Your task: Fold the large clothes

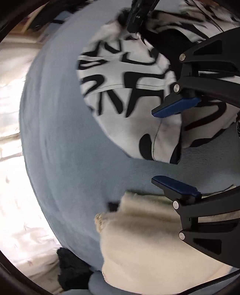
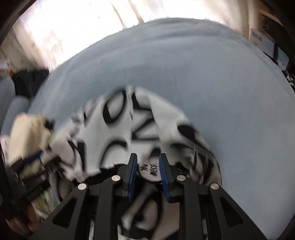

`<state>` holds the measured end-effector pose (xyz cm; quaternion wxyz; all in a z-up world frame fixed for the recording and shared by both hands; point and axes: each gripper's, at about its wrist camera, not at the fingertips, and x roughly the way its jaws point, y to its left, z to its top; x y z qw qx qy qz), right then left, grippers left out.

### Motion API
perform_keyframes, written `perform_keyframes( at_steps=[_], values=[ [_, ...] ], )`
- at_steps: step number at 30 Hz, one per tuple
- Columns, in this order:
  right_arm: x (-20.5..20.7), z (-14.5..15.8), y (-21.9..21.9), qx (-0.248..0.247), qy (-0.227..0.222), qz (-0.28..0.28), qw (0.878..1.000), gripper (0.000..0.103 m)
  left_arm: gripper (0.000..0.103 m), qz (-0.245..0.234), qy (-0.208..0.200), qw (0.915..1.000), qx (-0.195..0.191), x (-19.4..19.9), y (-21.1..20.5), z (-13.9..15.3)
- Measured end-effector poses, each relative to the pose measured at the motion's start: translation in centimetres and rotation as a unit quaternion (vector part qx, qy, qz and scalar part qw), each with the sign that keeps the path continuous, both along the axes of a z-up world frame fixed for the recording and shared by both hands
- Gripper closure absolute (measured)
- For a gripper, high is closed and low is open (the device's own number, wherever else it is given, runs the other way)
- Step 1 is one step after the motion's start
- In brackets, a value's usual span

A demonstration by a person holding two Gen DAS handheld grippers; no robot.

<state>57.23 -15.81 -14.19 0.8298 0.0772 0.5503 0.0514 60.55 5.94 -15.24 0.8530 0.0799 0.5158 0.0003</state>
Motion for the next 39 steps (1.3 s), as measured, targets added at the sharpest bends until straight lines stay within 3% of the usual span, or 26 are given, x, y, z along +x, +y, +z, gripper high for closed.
perform_keyframes(
  at_steps=[3, 5, 8, 10, 12, 13, 14, 17, 19, 26, 27, 29, 30, 31, 35, 39],
  values=[
    [-1.7, -2.2, -0.6, -0.021, 0.031, 0.014, 0.999, 0.081, 0.039, -0.011, 0.02, 0.9997, 0.002, -0.8, -0.1, -1.8],
    [-2.8, -2.4, -0.5, -0.029, 0.027, 0.033, 0.999, 0.081, 0.039, -0.017, 0.028, 0.9995, 0.003, -1.1, 0.0, -2.7],
    [-3.8, 0.1, -1.0, -0.013, 0.001, 0.038, 0.999, 0.079, 0.039, -0.017, 0.028, 0.9995, -0.002, -1.3, 0.1, -3.0],
    [-4.1, 2.4, -1.9, -0.002, -0.04, 0.026, 0.999, 0.076, 0.039, -0.014, 0.03, 0.9994, -0.006, -1.4, 0.2, -2.9],
    [-3.7, 4.0, -3.1, -0.013, -0.072, 0.006, 0.997, 0.055, 0.039, -0.012, 0.029, 0.9995, -0.009, -1.4, 0.1, -3.0],
    [-3.4, 4.2, -3.7, -0.022, -0.077, -0.008, 0.997, 0.038, 0.039, -0.012, 0.028, 0.9995, -0.009, -1.3, 0.2, -3.2],
    [-2.9, 4.1, -4.3, -0.03, -0.078, -0.021, 0.996, 0.031, 0.039, -0.013, 0.028, 0.9995, -0.008, -1.4, 0.1, -3.3],
    [-0.9, 2.7, -5.7, -0.037, -0.062, -0.043, 0.996, 0.031, 0.039, -0.017, 0.026, 0.9995, -0.007, -1.9, 0.1, -3.9],
    [-0.3, 1.5, -6.4, -0.013, -0.051, -0.05, 0.997, 0.031, 0.039, -0.017, 0.023, 0.9996, -0.009, -2.7, 0.3, -3.9],
    [2.0, -2.1, -3.5, 0.023, -0.019, -0.027, 0.999, 0.031, 0.036, -0.01, 0.021, 0.9995, -0.021, -2.7, 0.9, -4.6],
    [2.1, -2.2, -3.0, 0.012, -0.018, -0.026, 0.999, 0.032, 0.036, -0.009, 0.019, 0.9995, -0.021, -2.7, 1.0, -4.6],
    [1.8, -2.4, -1.9, -0.016, -0.024, -0.022, 0.999, 0.057, 0.035, -0.007, 0.015, 0.9996, -0.022, -3.0, 1.5, -4.9],
    [1.6, -2.3, -1.4, -0.014, -0.027, -0.017, 0.999, 0.083, 0.035, -0.003, 0.013, 0.9996, -0.024, -3.3, 1.6, -5.1],
    [1.4, -2.0, -1.2, 0.0, -0.031, -0.016, 0.999, 0.09, 0.035, 0.004, 0.012, 0.9996, -0.027, -3.4, 1.8, -5.1],
    [-1.9, 1.8, 0.2, 0.017, -0.108, 0.021, 0.994, 0.094, 0.035, 0.023, 0.027, 0.9986, -0.04, -4.4, 2.3, -5.1],
    [-9.2, 7.4, 2.3, 0.039, -0.203, 0.123, 0.971, 0.094, 0.036, 0.036, 0.05, 0.9957, -0.07, -6.9, 3.2, -4.3]
  ],
)
